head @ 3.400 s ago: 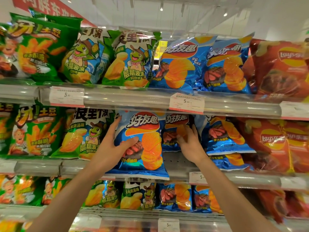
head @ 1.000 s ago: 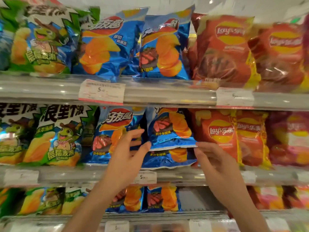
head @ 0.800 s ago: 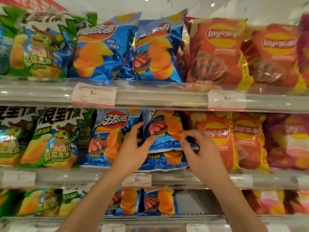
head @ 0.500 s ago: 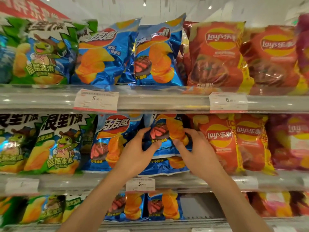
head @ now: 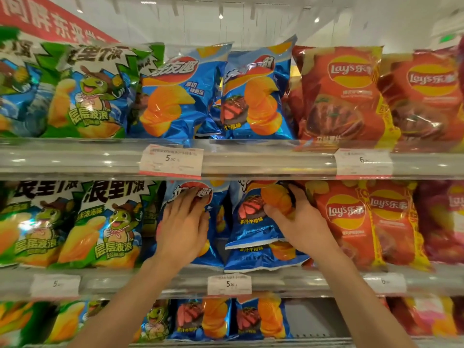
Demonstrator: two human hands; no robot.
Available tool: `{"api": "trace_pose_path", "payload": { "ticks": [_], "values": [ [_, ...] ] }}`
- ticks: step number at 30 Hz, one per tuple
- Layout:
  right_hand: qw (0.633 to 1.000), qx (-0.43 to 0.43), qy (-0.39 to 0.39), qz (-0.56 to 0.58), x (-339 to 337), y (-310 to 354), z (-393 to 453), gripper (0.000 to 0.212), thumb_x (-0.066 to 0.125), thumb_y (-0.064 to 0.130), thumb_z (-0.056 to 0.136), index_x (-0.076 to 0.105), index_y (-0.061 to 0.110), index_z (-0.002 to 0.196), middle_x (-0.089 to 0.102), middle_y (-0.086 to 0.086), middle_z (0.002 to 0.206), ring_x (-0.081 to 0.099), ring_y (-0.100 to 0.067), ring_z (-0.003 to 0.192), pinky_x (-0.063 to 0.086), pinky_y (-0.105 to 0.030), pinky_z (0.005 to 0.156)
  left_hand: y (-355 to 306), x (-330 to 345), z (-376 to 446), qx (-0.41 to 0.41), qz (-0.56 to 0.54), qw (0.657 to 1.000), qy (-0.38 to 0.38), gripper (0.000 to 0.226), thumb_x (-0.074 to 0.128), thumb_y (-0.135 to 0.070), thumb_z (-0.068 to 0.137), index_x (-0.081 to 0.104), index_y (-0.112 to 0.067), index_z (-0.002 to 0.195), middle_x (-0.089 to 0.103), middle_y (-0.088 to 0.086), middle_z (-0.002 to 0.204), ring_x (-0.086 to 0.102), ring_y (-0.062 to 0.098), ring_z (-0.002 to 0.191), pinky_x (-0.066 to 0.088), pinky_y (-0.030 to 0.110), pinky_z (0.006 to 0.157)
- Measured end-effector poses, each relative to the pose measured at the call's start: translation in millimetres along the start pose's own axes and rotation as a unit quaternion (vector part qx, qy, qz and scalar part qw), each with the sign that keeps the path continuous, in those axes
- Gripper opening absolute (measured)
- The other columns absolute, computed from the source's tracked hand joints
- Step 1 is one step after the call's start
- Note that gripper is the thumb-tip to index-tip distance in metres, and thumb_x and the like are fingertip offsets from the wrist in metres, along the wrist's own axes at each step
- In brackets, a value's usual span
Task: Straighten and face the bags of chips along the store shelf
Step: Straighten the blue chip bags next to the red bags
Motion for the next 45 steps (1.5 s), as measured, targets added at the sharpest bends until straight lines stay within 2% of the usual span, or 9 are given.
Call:
{"api": "trace_pose_path", "payload": {
  "ticks": [4, 9, 15, 23, 27, 31, 37, 40, 45],
  "values": [
    [1.0, -0.014, -0.005, 0.022, -4.1, -6.1, 0.1, 0.072, 0.063, 0.053, 0.088, 0.033, 0.028, 0.149, 0.067, -0.004, 0.113, 0.063, -0.031, 0.104, 0.053, -0.044, 0.087, -2.1, 6.5, 1.0, -0.02, 0.022, 0.999, 0.038, 0.056, 0.031, -0.041, 0.098, 0.052, -0.018, 0.144, 0.049, 0.012, 0.149, 0.042, 0.033, 0.138, 0.03, 0.047, 0.11],
    [0.994, 0.012, -0.006, 0.112, -9.6, -20.3, -6.6, 0.057, 0.064, 0.039, 0.093, 0.04, 0.033, 0.144, 0.054, 0.01, 0.097, 0.057, -0.015, 0.087, 0.043, -0.025, 0.065, -0.1, 1.4, 4.4, -0.034, -0.102, 0.99, 0.086, 0.072, 0.027, -0.053, 0.09, 0.041, -0.021, 0.152, 0.034, 0.007, 0.16, 0.026, 0.028, 0.149, 0.021, 0.044, 0.12],
    [0.978, 0.034, 0.005, 0.204, -8.7, -37.1, -24.0, 0.06, 0.066, 0.04, 0.091, 0.04, 0.033, 0.144, 0.064, 0.005, 0.108, 0.064, -0.011, 0.095, 0.053, -0.028, 0.076, -38.1, -32.8, 1.1, -0.095, -0.252, 0.963, -0.018, 0.03, 0.057, -0.036, 0.097, 0.065, -0.019, 0.121, 0.062, -0.001, 0.12, 0.06, 0.014, 0.106, 0.045, 0.027, 0.09],
    [0.965, -0.013, 0.094, 0.244, -15.3, -38.6, -36.9, 0.053, 0.072, 0.032, 0.087, 0.044, 0.044, 0.13, 0.073, 0.014, 0.103, 0.07, -0.003, 0.094, 0.058, -0.032, 0.084, -85.3, -21.7, 2.4, -0.179, -0.451, 0.863, 0.138, 0.096, 0.058, -0.088, 0.067, 0.022, -0.052, 0.147, 0.058, -0.003, 0.137, 0.062, 0.022, 0.119, 0.053, 0.045, 0.098],
    [0.964, -0.016, 0.1, 0.247, -16.1, -34.4, -36.8, 0.047, 0.071, 0.037, 0.086, 0.046, 0.047, 0.125, 0.07, 0.012, 0.104, 0.068, -0.001, 0.092, 0.056, -0.022, 0.075, -88.7, -24.7, -1.8, -0.189, -0.503, 0.834, 0.122, 0.088, 0.071, -0.064, 0.078, 0.02, -0.051, 0.149, 0.055, -0.017, 0.136, 0.061, 0.011, 0.116, 0.056, 0.025, 0.087],
    [0.955, 0.02, 0.108, 0.276, -7.0, -25.4, -29.7, 0.073, 0.068, 0.066, 0.073, 0.046, 0.037, 0.136, 0.066, 0.01, 0.122, 0.065, -0.006, 0.108, 0.054, -0.036, 0.094, -81.8, -32.2, -7.5, -0.209, -0.525, 0.82, 0.09, 0.08, 0.08, -0.041, 0.079, 0.03, -0.054, 0.141, 0.056, -0.023, 0.119, 0.058, -0.001, 0.11, 0.049, 0.014, 0.077],
    [0.929, 0.018, 0.149, 0.337, 11.2, -4.6, -23.7, 0.04, 0.07, 0.044, 0.087, 0.058, 0.032, 0.124, 0.069, 0.014, 0.121, 0.064, 0.0, 0.109, 0.052, -0.029, 0.096, -58.6, -48.3, -19.5, -0.224, -0.546, 0.799, 0.111, 0.076, 0.069, -0.051, 0.082, 0.022, -0.059, 0.141, 0.056, -0.028, 0.119, 0.059, -0.015, 0.102, 0.05, 0.01, 0.079],
    [0.938, 0.016, 0.156, 0.309, 29.7, 1.9, -18.2, 0.088, 0.074, 0.069, 0.067, 0.051, 0.024, 0.139, 0.066, 0.011, 0.125, 0.062, -0.004, 0.115, 0.049, -0.035, 0.103, -38.7, -51.1, -25.2, -0.239, -0.544, 0.797, 0.108, 0.08, 0.072, -0.065, 0.076, 0.026, -0.065, 0.141, 0.057, -0.019, 0.134, 0.058, 0.004, 0.122, 0.05, 0.032, 0.103],
    [0.995, -0.024, 0.024, 0.096, 28.0, -2.7, 7.9, 0.06, 0.062, 0.05, 0.091, 0.047, 0.015, 0.137, 0.063, -0.001, 0.122, 0.062, -0.02, 0.111, 0.049, -0.03, 0.085, -13.2, -52.9, -29.6, -0.266, -0.518, 0.81, 0.062, 0.087, 0.076, -0.068, 0.07, 0.03, -0.062, 0.144, 0.043, -0.021, 0.152, 0.049, 0.012, 0.135, 0.043, 0.047, 0.111]
  ]
}}
Point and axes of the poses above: each hand's wrist, its own z-axis towards the middle knuckle, its own x-axis out of the palm, y = z × x, the point moved 2 cm from there along z, towards the middle knuckle
